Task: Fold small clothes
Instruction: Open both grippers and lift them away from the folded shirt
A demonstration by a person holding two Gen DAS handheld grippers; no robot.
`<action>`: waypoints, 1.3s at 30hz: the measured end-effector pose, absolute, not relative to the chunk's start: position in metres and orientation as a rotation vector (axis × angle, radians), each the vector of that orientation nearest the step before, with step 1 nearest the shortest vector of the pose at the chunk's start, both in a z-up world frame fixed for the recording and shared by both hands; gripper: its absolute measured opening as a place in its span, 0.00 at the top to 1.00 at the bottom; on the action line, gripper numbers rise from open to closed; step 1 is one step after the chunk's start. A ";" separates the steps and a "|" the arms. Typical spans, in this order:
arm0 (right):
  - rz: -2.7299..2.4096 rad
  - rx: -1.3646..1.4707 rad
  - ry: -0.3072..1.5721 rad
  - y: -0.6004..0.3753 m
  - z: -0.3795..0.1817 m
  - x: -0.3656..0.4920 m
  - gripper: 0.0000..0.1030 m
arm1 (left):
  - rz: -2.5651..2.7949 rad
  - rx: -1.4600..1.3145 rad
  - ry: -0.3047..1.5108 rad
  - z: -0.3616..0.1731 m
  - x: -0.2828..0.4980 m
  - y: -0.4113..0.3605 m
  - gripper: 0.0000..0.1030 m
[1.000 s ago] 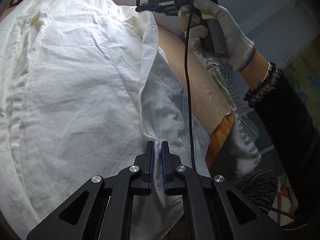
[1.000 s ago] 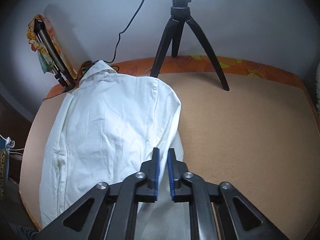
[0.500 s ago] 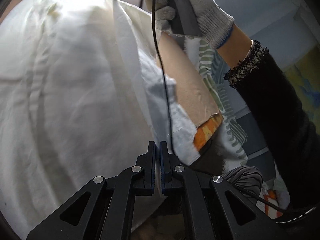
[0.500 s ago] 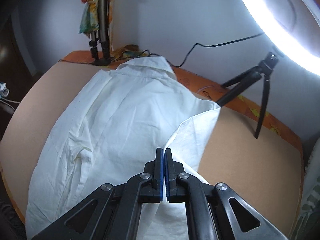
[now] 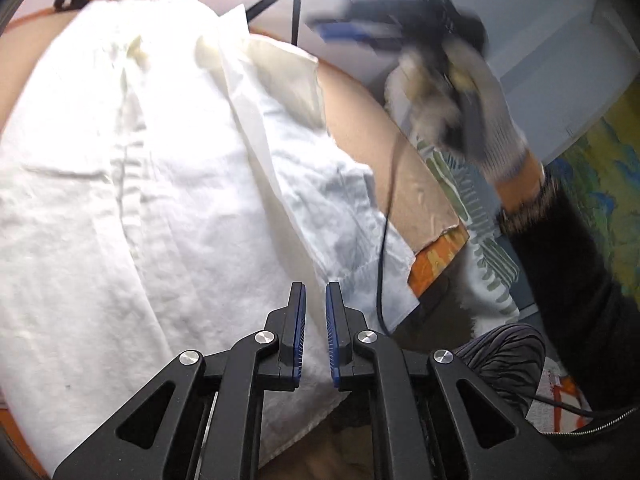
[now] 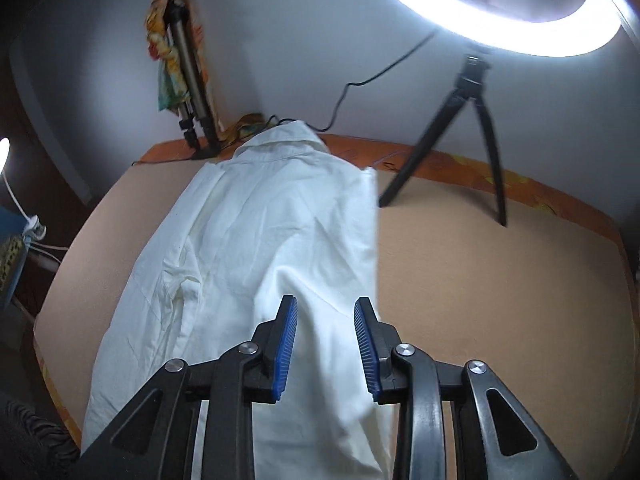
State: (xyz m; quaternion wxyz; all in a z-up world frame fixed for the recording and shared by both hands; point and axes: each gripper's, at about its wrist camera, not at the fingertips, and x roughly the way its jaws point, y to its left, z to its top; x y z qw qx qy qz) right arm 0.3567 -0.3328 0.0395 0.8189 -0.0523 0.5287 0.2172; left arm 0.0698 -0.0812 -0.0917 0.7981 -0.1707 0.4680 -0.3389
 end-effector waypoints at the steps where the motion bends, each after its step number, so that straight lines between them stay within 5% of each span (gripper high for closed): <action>1: 0.464 -0.092 1.137 -0.348 0.042 0.348 0.70 | -0.724 -0.359 0.994 -0.090 0.070 -0.082 0.92; 26: 0.516 0.024 1.361 -0.458 -0.013 0.178 0.64 | -0.709 -0.334 1.030 -0.109 0.079 -0.095 0.92; 27: 0.515 0.023 1.360 -0.458 -0.013 0.175 0.66 | -0.705 -0.339 1.034 -0.110 0.079 -0.094 0.92; 31: 0.524 0.002 1.370 -0.451 -0.014 0.163 0.99 | -0.700 -0.355 1.044 -0.113 0.079 -0.091 0.92; 35: 0.546 0.098 1.369 -0.450 -0.001 0.150 1.00 | -0.707 -0.366 1.040 -0.111 0.077 -0.089 0.91; 39: 0.508 0.128 1.372 -0.463 0.004 0.144 1.00 | -0.714 -0.369 1.034 -0.109 0.076 -0.090 0.73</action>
